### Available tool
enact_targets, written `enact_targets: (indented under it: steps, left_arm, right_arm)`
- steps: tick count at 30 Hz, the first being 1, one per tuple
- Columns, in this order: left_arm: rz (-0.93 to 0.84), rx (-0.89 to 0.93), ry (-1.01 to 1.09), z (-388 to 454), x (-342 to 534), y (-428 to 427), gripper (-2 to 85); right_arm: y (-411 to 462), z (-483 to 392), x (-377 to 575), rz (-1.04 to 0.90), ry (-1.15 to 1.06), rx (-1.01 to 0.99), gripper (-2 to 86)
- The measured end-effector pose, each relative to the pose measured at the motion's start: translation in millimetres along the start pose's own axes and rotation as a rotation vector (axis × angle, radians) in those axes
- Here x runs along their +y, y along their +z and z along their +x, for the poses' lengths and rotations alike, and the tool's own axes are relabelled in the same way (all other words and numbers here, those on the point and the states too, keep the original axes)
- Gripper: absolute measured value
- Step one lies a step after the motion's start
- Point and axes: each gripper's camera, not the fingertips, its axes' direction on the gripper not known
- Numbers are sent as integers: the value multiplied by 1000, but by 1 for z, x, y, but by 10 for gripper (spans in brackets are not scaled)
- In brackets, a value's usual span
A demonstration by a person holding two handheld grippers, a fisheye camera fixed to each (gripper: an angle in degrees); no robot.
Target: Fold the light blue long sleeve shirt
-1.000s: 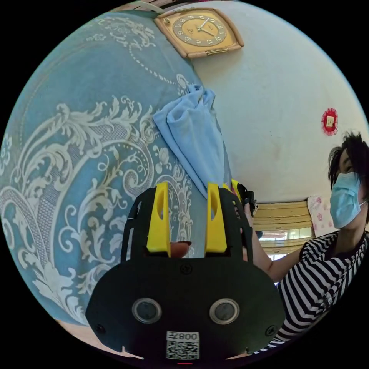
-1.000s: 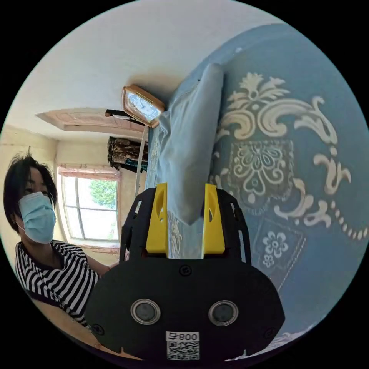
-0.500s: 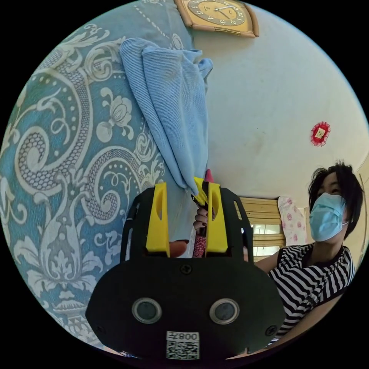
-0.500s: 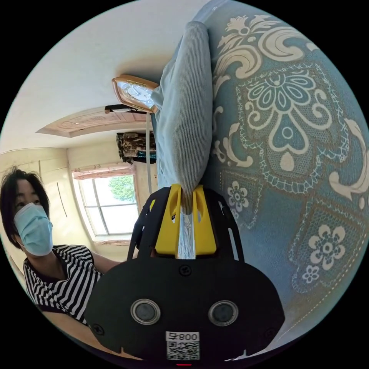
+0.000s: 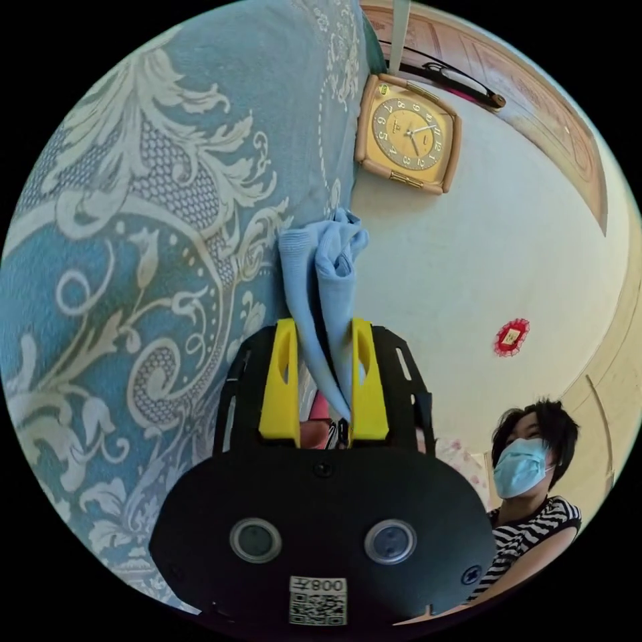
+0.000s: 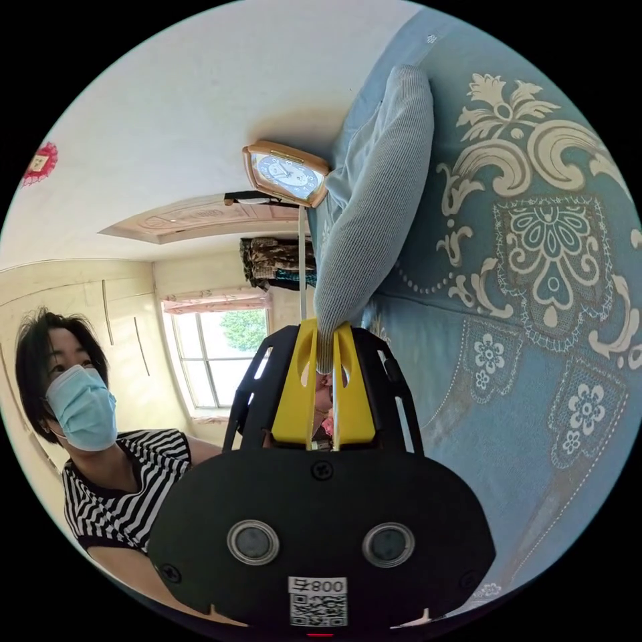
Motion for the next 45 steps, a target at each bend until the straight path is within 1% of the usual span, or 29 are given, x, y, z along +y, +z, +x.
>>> enact_targets:
  steps: [1, 2, 5, 9, 14, 18, 24, 30, 32, 33, 35, 36, 41, 42, 44, 45]
  left_arm:
    - [4, 15, -5, 4, 6, 6, 60]
    - [-4, -1, 8, 13, 13, 13, 54]
    - [-54, -68, 74, 42, 40, 32, 46]
    - [-132, -118, 108, 78, 78, 55, 42]
    - [-300, -200, 127, 135, 144, 98, 40]
    - [-407, -228, 146, 173, 188, 134, 37]
    - [-576, -251, 248, 229, 257, 224, 34]
    - [-677, -220, 328, 268, 330, 349, 34]
    - [-701, -195, 375, 287, 362, 411, 34]
    - [-704, -188, 387, 292, 371, 427, 34]
    - [-710, -148, 447, 315, 406, 494, 36]
    - [-706, -139, 462, 321, 416, 511, 36]
    - [-653, -12, 581, 374, 510, 666, 37]
    - [-650, 5, 594, 379, 521, 683, 37]
    - [-642, 58, 644, 393, 564, 748, 37]
    - [-642, 65, 657, 395, 574, 764, 37]
  right_arm:
    - [-12, -2, 8, -2, 7, 8, 24]
    - [-24, -4, 16, 0, 13, 14, 23]
    - [-61, -11, 41, 18, 30, -3, 23]
    - [-107, -28, 80, 14, 50, -4, 21]
    - [-177, -70, 151, 6, 92, 21, 19]
    - [-225, -105, 200, 18, 121, 41, 15]
    - [-315, -147, 264, 116, 143, 17, 10]
    - [-432, -177, 289, 224, 106, 19, 8]
    - [-490, -193, 289, 261, 64, 27, 7]
    - [-506, -197, 288, 270, 51, 28, 7]
    - [-573, -219, 282, 304, -15, 39, 8]
    - [-591, -225, 280, 313, -34, 45, 8]
    - [-758, -296, 257, 352, -223, 153, 10]
    - [-776, -304, 256, 357, -242, 172, 10]
    - [-842, -333, 252, 361, -300, 252, 10]
    - [-858, -338, 252, 362, -306, 275, 11]
